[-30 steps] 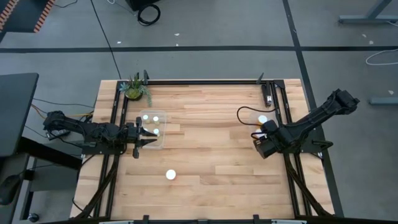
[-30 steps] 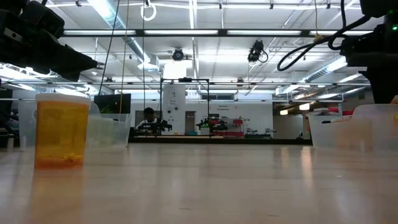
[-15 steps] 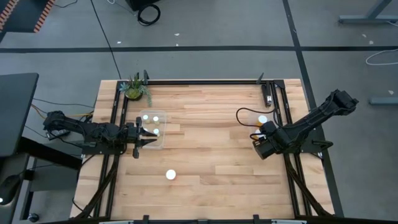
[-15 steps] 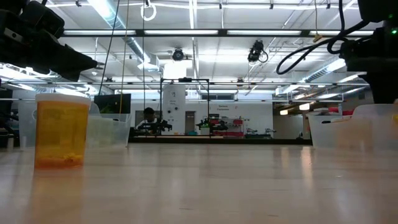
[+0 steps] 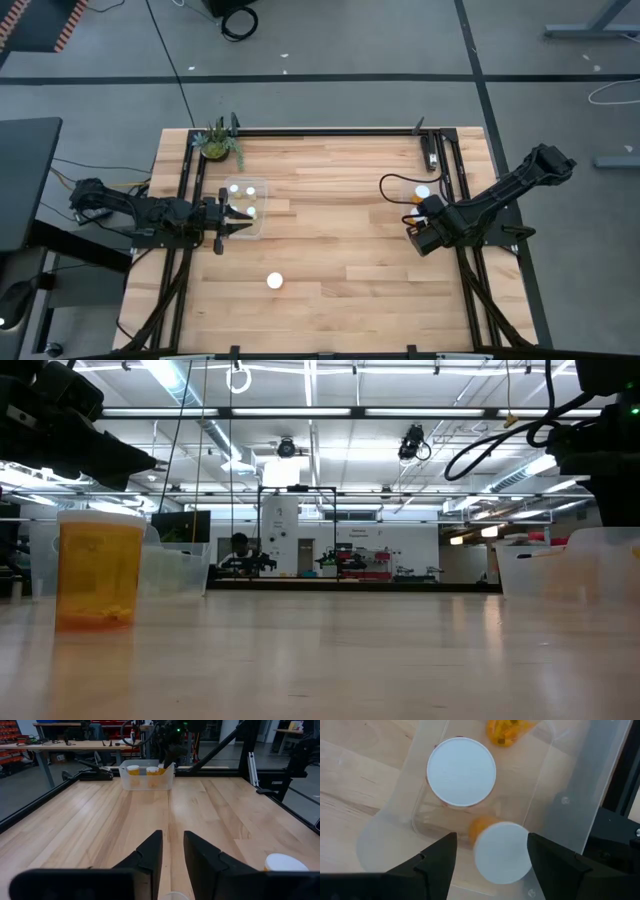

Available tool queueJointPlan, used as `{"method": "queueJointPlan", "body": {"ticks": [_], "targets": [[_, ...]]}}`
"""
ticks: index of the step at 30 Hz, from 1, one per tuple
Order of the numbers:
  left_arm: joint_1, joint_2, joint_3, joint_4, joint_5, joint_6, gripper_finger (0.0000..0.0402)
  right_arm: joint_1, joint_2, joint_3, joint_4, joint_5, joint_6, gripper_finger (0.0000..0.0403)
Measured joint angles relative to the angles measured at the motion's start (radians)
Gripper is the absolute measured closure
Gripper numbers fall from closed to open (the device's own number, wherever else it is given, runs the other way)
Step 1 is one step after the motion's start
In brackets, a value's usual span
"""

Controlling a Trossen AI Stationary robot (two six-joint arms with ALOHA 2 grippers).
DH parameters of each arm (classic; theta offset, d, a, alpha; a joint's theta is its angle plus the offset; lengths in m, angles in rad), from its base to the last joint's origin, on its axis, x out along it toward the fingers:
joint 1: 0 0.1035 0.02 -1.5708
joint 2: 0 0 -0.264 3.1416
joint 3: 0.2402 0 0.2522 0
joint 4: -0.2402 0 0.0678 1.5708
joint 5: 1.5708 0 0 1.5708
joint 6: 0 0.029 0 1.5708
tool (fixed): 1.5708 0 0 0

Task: Pick and place medicine bottles into bin by pill shape (circle, oval)
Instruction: Put the big orange pill bottle into the right transparent bin

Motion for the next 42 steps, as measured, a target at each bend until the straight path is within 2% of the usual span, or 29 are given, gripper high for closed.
{"method": "queueJointPlan", "body": {"ticks": [7,15,22,27,36,42], "targets": [[0.0,0.0,0.0,0.0,0.0,0.0,0.0315,-0.001,-0.005,0.004,-0.004,0.0,-0.036,0.0153],[0.0,0.0,0.0,0.0,0.0,0.0,0.0308,-0.001,-0.005,0.1,-0.016,0.046,-0.077,0.0153],[0.0,0.0,0.0,0.0,0.0,0.0,0.0308,-0.008,0.006,0.124,0.113,0.124,-0.215,0.0164],[0.0,0.0,0.0,0.0,0.0,0.0,0.031,-0.048,0.062,0.123,0.196,0.122,-0.329,0.017],[0.0,0.0,0.0,0.0,0.0,0.0,0.0315,-0.117,0.193,0.127,0.445,0.072,-0.539,0.0171],[0.0,0.0,0.0,0.0,0.0,0.0,0.0308,-0.121,0.308,0.22,0.529,0.063,-0.684,0.0171]]}}
